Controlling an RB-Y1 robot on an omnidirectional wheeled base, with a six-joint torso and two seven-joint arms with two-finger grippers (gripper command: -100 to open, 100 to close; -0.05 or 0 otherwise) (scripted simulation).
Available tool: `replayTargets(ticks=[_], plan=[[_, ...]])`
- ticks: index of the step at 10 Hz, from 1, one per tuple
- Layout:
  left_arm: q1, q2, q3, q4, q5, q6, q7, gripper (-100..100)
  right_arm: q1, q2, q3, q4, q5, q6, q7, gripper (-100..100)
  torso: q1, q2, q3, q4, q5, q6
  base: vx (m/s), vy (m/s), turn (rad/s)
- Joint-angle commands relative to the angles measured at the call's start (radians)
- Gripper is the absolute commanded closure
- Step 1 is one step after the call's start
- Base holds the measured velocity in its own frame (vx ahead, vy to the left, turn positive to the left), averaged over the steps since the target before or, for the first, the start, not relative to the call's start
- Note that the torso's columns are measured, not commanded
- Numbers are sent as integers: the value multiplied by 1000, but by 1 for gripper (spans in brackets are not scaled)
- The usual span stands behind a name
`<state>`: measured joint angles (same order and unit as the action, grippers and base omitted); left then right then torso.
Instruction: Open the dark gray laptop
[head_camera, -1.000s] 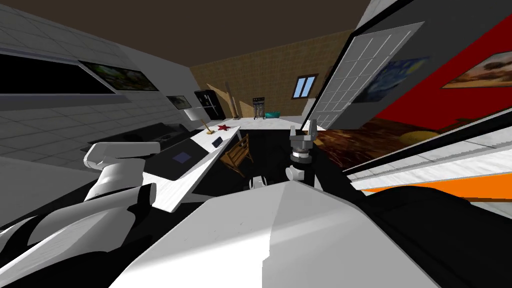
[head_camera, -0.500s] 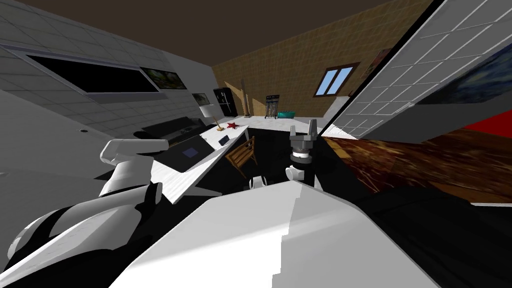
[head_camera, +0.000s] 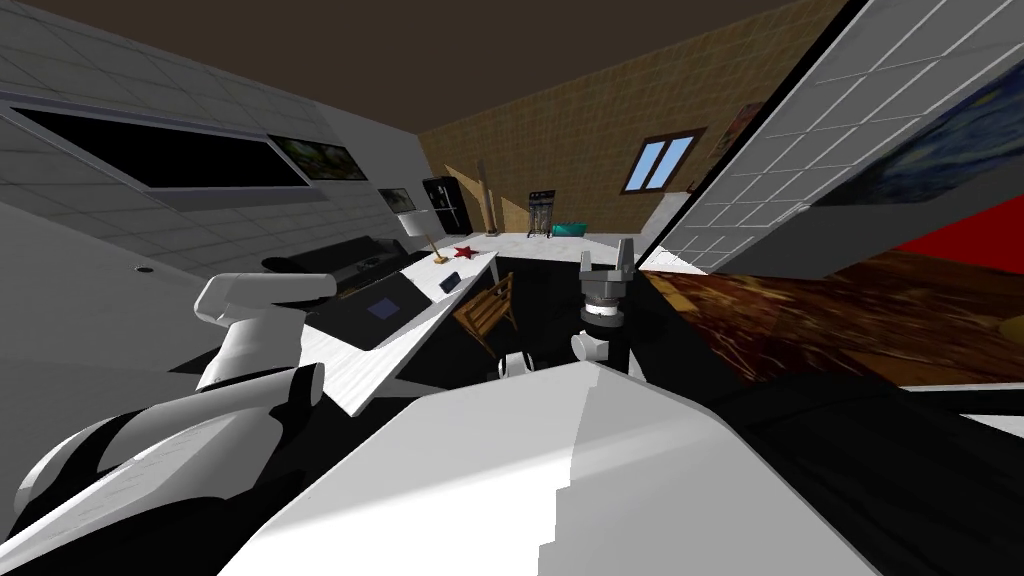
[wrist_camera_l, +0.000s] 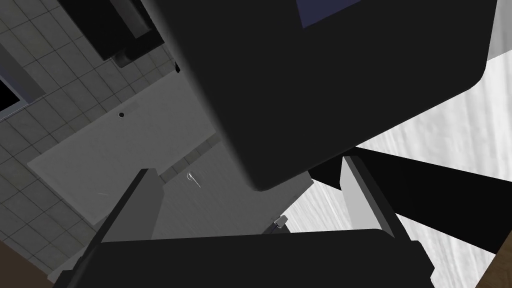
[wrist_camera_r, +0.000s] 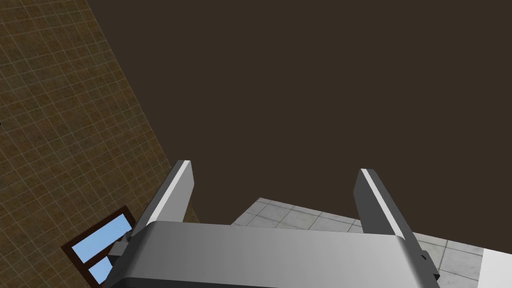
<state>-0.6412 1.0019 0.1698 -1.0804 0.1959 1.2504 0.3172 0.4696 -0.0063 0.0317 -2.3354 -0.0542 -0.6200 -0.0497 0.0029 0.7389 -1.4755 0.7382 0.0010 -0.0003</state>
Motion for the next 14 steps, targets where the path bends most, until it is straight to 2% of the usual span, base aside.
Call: replayTargets(ticks=[1, 4, 5, 6, 7, 8, 9, 10, 11, 12, 13, 14], plan=[[-22, 1, -6, -13, 38, 52, -23, -100, 0, 0, 0, 0, 0, 0, 0, 0, -3, 0, 0, 0, -1, 0, -25, 191, -88], [-41, 2, -10, -29, 80, 105, -46, -100, 0, 0, 0, 0, 0, 0, 0, 0, -5, -3, -2, -1, -2, 0, 4, 161, -81], [-39, 0, -11, -27, 69, 94, -39, -100, 0, 0, 0, 0, 0, 0, 0, 0, -4, -2, -1, -1, -1, 0, 4, 66, -21], [10, 50, -61, -78, 121, 75, 10, -100, 0, 0, 0, 0, 0, 0, 0, 0, -7, -1, -1, 0, -2, 0, -48, 96, -314], [42, 76, -65, -79, 146, 75, 35, -100, 0, 0, 0, 0, 0, 0, 0, 0, -5, 2, 1, 0, -2, 2, -71, 115, -308], [43, 103, -65, -79, 156, 75, 65, -100, 0, 0, 0, 0, 0, 0, 0, 0, -2, 2, 2, 1, -1, 0, -40, 57, -69], [43, 103, -65, -79, 156, 75, 87, -100, 0, 0, 0, 0, 0, 0, 0, 0, -4, 0, 0, 0, -1, -1, -7, 11, 36], [97, 149, -112, -130, 204, 52, 123, -100, 0, 0, 0, 0, 0, 0, 0, 0, -6, -3, -2, -1, -2, 0, -57, 81, -292], [125, 177, -119, -130, 230, 52, 152, -100, 0, 0, 0, 0, 0, 0, 0, 0, -2, -1, -1, -1, -1, 2, -71, 101, -305], [127, 207, -119, -130, 241, 52, 182, -100, 0, 0, 0, 0, 0, 0, 0, 0, -1, 0, 0, 0, 0, 0, -28, 52, -77], [127, 207, -119, -130, 241, 52, 208, -100, 0, 0, 0, 0, 0, 0, 0, 0, -3, -2, -1, 0, -1, -1, 2, 14, 27], [127, 207, -119, -130, 241, 52, 213, -100, 0, 0, 0, 0, 0, 0, 0, 0, -5, -3, -2, -1, -2, 0, 11, -6, 18]])
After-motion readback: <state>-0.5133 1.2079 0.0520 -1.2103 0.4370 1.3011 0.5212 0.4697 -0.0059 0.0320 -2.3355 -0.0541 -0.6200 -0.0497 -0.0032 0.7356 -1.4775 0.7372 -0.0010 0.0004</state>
